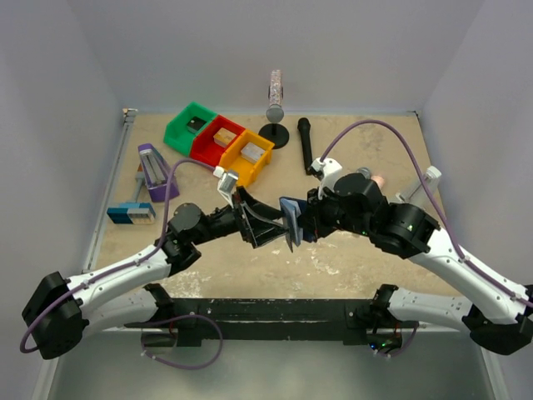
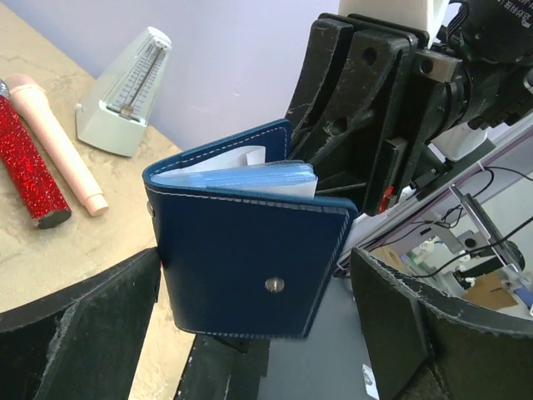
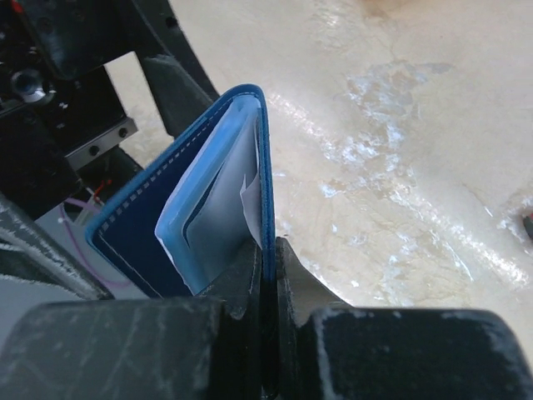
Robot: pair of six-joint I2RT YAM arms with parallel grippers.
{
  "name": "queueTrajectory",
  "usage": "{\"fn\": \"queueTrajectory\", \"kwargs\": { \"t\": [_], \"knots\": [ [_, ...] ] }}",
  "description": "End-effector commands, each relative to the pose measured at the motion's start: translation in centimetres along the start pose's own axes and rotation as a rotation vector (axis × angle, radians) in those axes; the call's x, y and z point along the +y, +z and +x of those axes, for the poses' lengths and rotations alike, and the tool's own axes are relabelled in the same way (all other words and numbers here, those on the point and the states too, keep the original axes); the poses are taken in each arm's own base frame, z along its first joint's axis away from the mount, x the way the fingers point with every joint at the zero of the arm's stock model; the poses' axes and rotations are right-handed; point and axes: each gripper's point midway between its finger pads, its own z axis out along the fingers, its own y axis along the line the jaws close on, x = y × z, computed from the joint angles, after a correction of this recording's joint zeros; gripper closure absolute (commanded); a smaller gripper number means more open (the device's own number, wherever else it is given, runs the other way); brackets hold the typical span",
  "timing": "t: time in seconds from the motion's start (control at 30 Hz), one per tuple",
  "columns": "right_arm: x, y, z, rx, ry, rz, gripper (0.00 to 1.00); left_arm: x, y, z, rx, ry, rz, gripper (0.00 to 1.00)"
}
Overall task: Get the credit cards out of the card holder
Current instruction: Open the card holder at the center of the board.
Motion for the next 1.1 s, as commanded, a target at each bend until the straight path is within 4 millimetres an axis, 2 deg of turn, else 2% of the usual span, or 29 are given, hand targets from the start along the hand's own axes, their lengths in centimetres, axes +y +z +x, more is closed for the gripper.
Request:
{"fn": "queueTrajectory", "kwargs": {
  "t": [0.0,0.23,0.37,0.53,0.63,0.77,1.07],
  "knots": [
    [-1.5,-0.3,-0.5,-0.009,0.032,0.104,1.0,-0.7,-0.1,-0.7,-0.048,0.053,0.036,0.0],
    [-2.1,-0.3,-0.3,0.0,0.05,0.142,1.0,0.2,0.1,0.0,-0.034,0.037,0.015,0.0],
    [-3.3,-0.9,-0.2,-0.01,0.044,0.202,1.0,2.0,-0.4,-0.1,-0.045,0.062,-0.091,0.0],
    [-1.1,0.0,0.1,0.001,0.071,0.082,1.0,1.8,0.0,0.2,-0.029,0.048,-0.064,0.0],
    [0.3,0.5,0.5,0.024,0.103,0.01,1.0,1.7,0.2,0.6,-0.02,0.031,-0.042,0.07],
    [0.6,0.5,0.6,0.019,0.122,-0.009,1.0,1.7,-0.4,0.8,-0.025,0.046,-0.044,0.17],
    [0.8,-0.2,0.3,-0.013,0.162,-0.036,1.0,2.6,-2.3,1.3,-0.05,0.064,-0.101,0.26]
  ]
}}
